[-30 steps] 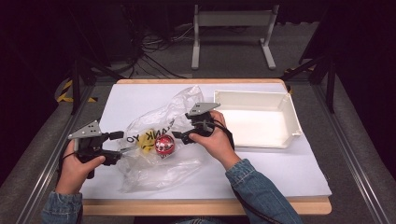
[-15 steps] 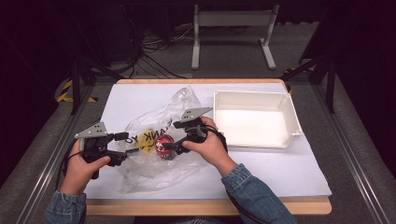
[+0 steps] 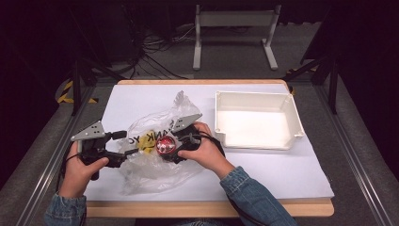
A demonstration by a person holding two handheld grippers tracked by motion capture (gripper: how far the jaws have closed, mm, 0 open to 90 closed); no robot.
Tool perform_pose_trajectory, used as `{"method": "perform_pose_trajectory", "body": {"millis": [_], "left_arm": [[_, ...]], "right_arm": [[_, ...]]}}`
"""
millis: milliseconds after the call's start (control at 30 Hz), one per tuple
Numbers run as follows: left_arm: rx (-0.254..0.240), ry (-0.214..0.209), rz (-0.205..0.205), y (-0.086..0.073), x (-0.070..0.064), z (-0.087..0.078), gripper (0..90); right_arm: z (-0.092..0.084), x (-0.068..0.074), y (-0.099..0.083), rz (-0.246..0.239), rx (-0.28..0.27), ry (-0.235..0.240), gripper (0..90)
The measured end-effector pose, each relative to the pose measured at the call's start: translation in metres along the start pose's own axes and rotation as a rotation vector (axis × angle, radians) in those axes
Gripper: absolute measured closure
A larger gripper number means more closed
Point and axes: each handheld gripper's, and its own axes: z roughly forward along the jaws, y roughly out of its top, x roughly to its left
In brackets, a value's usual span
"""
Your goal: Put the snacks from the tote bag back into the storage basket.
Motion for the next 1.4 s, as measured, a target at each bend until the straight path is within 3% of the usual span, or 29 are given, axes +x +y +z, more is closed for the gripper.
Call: {"method": "perform_pose_trajectory", "body": {"millis": [133,233,367,467,700,833,1133,1400], "left_arm": [[-0.036,0.030,-0.015,-0.001,0.000,-0.006,8.7],[-0.038,0.086,-0.026,-0.002,0.001,-0.010,8.3],[-0.063,0.105,-0.041,-0.004,0.004,-0.016,8.3],[-0.078,0.108,-0.062,-0.005,0.004,-0.019,8.3],[-0.088,0.123,-0.063,-0.006,0.008,-0.022,8.3],[-0.090,0.124,-0.072,-0.007,0.009,-0.021,8.3],[-0.102,0.121,-0.083,-0.008,0.012,-0.022,8.5],[-0.106,0.125,-0.085,-0.009,0.014,-0.025,8.7]], "right_arm": [[0.009,-0.002,-0.004,0.001,0.024,0.003,2.5],[0.015,-0.004,-0.007,-0.002,0.041,0.001,2.5],[0.022,-0.006,-0.011,-0.003,0.054,0.003,2.5],[0.024,-0.007,-0.012,0.001,0.059,0.006,2.6],[0.031,-0.010,-0.016,-0.009,0.063,0.007,4.9],[0.034,-0.010,-0.018,0.001,0.035,0.013,9.7],[0.034,-0.010,-0.019,-0.067,0.040,0.003,22.5],[0.032,-0.008,-0.016,-0.095,0.060,-0.006,23.9]]}}
